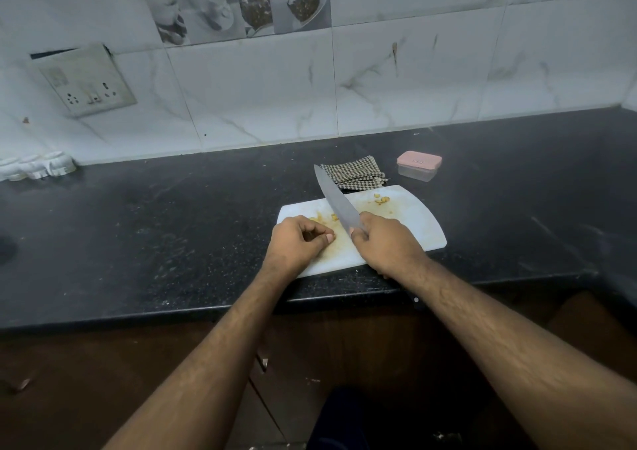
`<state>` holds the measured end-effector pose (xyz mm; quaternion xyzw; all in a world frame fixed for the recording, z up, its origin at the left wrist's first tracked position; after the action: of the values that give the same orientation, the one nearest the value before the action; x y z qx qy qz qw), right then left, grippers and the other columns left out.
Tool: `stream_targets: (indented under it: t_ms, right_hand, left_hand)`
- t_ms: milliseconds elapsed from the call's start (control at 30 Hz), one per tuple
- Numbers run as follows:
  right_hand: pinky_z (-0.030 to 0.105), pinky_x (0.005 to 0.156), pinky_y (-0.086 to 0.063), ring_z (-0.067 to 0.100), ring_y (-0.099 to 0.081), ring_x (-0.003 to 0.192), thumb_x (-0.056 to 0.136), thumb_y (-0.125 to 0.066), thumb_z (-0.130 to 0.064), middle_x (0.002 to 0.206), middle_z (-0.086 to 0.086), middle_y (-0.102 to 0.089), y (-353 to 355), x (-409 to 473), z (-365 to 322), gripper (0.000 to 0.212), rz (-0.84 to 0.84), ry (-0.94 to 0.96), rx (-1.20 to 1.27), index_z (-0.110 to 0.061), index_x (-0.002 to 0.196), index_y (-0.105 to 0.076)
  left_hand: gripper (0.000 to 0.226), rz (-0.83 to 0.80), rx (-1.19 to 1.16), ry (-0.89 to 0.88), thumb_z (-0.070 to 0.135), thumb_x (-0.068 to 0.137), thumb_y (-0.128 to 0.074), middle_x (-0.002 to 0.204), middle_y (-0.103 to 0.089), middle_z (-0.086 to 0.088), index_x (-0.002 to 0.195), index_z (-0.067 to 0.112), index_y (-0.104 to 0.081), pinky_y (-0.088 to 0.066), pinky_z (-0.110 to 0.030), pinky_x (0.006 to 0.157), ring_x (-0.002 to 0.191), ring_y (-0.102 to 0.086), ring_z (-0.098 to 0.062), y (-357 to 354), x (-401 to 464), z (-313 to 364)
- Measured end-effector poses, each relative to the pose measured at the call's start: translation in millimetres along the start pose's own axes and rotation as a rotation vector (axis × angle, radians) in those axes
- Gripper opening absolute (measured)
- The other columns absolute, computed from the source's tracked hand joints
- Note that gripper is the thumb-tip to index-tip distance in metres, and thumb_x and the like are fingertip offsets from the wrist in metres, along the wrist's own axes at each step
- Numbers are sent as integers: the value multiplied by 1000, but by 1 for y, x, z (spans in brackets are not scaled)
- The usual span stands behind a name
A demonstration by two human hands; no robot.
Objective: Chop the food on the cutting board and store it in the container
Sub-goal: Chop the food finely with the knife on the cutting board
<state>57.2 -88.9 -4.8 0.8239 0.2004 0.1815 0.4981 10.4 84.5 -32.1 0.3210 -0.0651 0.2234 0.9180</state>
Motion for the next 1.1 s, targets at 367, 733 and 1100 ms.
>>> stream_targets:
  t_ms: [367, 733, 1100]
  right_hand:
    - [29, 61, -44, 9, -49, 67, 107, -40, -34, 93, -1, -58, 5, -16, -12, 36, -96, -48, -76, -13, 133, -53]
    - [31, 68, -46, 16, -55, 81, 105, -45, -28, 89, -1, -51, 6, -33, -23, 28, -159, -110, -230, -14, 126, -56]
    - [32, 79, -52, 18, -56, 94, 103, -49, -26, 100, 2, -52, 13, -38, -30, 31, -201, -131, -315, -15, 132, -55]
  left_hand:
    - [8, -17, 128, -26, 28, 87, -78, 94, -66, 15, 93, 28, -83, -55, -34, 89, 89, -62, -3, -2, -1, 8]
    - [7, -53, 199, -47, 31, 89, -70, 86, -67, 15, 83, 28, -73, -52, -41, 90, 83, -60, -6, -6, 1, 6]
    - [13, -32, 229, -47, 30, 88, -71, 69, -64, 14, 77, 24, -68, -50, -36, 79, 71, -56, -6, -6, -1, 8]
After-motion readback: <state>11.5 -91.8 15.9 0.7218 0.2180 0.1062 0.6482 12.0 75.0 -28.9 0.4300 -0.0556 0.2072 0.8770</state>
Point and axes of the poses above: each hand's wrist, its own x-axis towards the middle knuckle, its own y-axis out of the back of the hand, z = x × y, the point moved 8 cm from there along x, towards the middle knuckle
